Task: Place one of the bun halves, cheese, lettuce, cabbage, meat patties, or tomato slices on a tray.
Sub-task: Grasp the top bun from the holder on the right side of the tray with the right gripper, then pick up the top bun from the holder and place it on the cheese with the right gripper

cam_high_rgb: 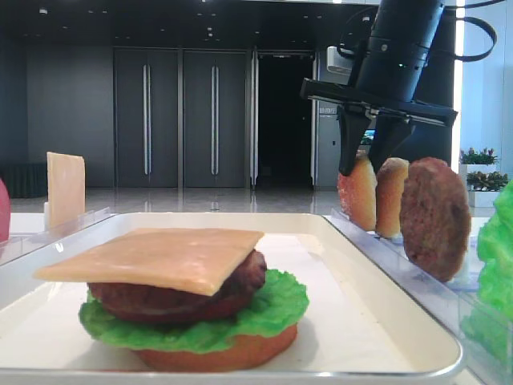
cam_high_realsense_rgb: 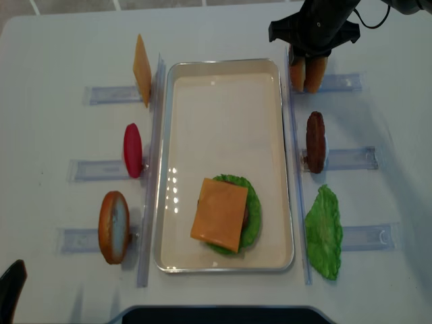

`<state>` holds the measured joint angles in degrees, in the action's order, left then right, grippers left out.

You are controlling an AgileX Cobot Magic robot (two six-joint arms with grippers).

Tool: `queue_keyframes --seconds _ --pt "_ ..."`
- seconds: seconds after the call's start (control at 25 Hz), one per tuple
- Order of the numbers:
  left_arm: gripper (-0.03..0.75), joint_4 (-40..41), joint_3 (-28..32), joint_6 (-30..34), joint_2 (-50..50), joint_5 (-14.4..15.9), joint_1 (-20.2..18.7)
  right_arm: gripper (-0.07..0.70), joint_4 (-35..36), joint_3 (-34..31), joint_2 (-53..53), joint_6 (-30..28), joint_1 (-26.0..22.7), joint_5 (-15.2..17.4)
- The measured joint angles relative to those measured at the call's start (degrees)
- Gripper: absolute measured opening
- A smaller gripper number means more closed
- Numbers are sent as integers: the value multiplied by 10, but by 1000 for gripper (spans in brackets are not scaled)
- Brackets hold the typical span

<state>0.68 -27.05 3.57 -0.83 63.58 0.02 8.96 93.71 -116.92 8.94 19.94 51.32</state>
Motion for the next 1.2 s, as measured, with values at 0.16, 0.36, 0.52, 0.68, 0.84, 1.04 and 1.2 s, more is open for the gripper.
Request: queue_keyframes --seconds 0.16,0.36,0.52,0.68,0.84,1.04,1.2 --pt "576 0 0 0 0 0 0 219 0 0 0 0 0 0" --pt "576 0 0 0 0 0 0 219 0 0 0 -3 0 1" --pt "576 0 0 0 0 0 0 219 -1 0 2 -3 0 2" --pt "576 0 0 0 0 0 0 219 -2 0 11 -3 0 6" --pt "576 0 0 0 0 0 0 219 9 0 36 -3 1 9" --pt "576 0 0 0 0 0 0 219 11 0 63 -4 1 21" --pt "576 0 0 0 0 0 0 218 14 0 102 -4 7 49"
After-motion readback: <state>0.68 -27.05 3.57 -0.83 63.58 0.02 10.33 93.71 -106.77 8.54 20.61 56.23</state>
